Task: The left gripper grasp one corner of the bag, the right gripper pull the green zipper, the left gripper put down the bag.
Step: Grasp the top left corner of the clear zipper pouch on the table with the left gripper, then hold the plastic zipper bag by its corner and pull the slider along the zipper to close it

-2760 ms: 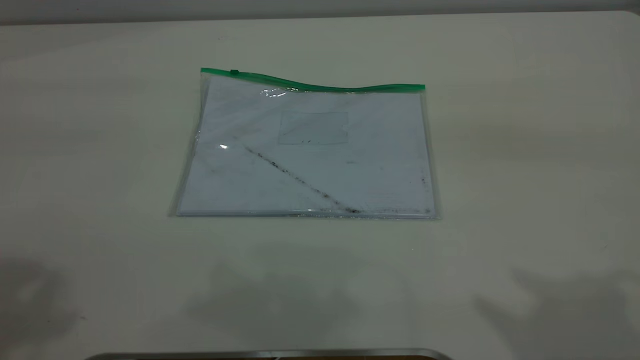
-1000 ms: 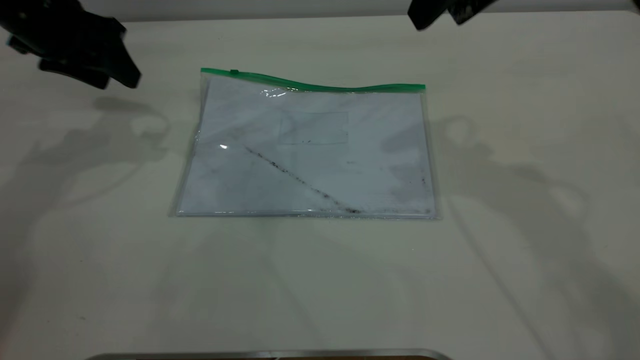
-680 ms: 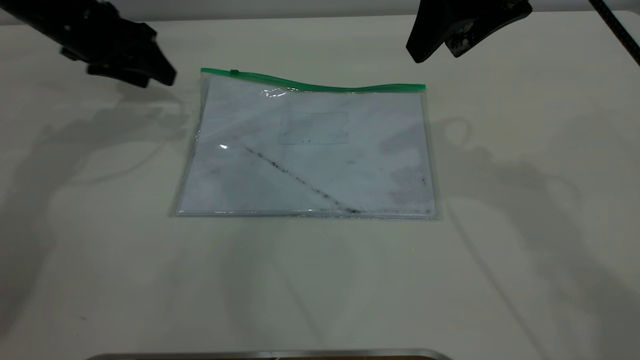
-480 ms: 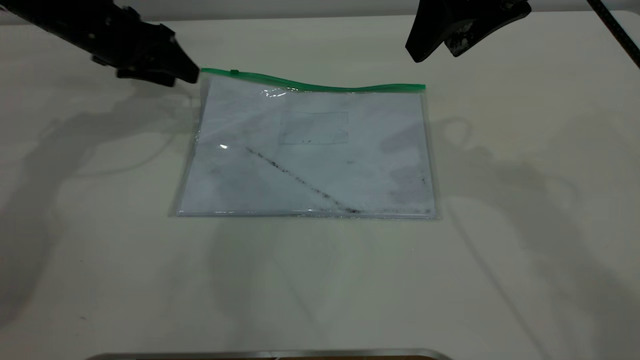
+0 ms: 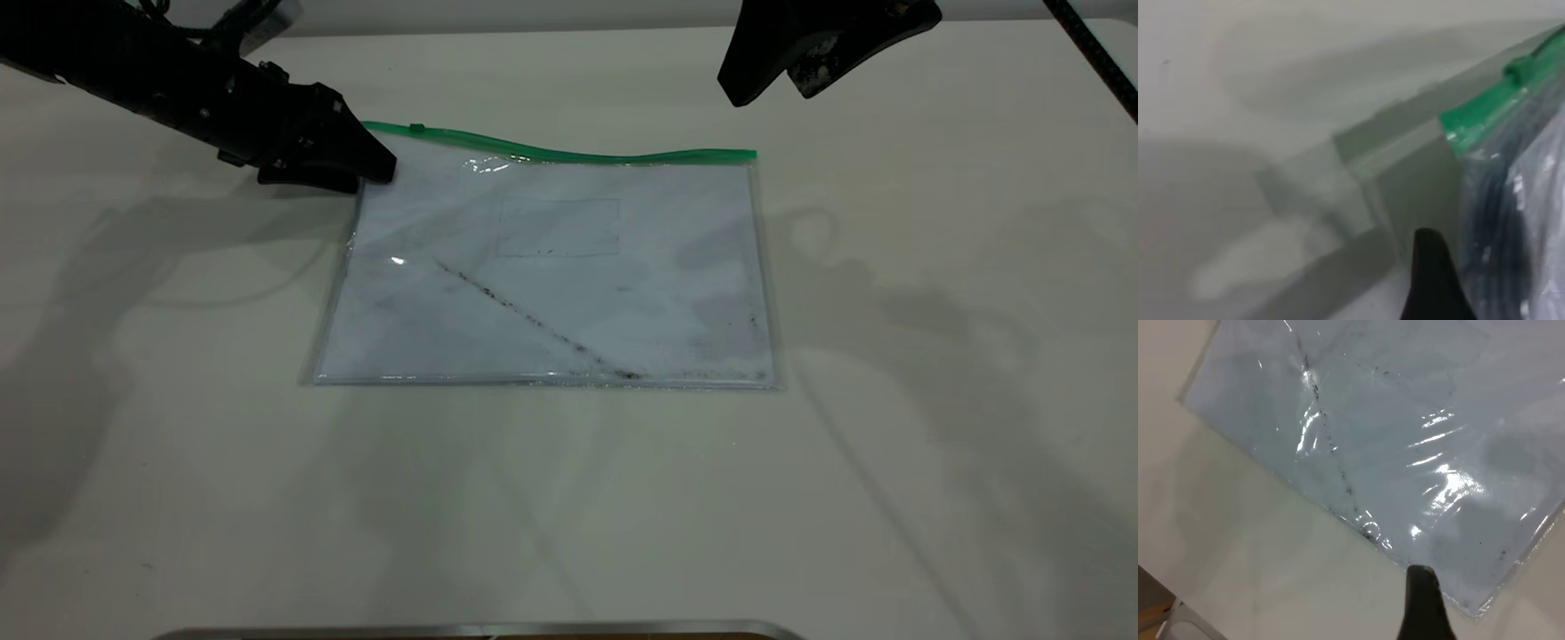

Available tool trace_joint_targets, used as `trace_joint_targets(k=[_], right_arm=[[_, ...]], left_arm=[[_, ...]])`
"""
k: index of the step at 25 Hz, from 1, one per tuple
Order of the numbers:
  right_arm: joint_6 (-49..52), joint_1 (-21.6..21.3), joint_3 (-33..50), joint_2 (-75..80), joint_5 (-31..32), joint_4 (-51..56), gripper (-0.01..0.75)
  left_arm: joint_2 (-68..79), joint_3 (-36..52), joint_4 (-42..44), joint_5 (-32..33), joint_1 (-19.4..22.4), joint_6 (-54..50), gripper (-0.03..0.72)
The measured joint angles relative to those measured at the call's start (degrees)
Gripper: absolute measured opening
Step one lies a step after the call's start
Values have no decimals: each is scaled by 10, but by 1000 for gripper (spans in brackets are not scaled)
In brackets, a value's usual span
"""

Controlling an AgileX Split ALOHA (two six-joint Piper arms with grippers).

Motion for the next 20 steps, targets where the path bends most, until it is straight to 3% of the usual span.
trace_joint_targets(k=[14,17,20], right_arm=[[0,0,0,0,6,21,538],[0,0,0,0,6,21,520],[0,0,0,0,6,21,502]], left_arm=[[20,-4,-49,23,-26,65,528],[20,-4,-59,25,-26,66,467],[20,-4,-62,23,-26,67,346]])
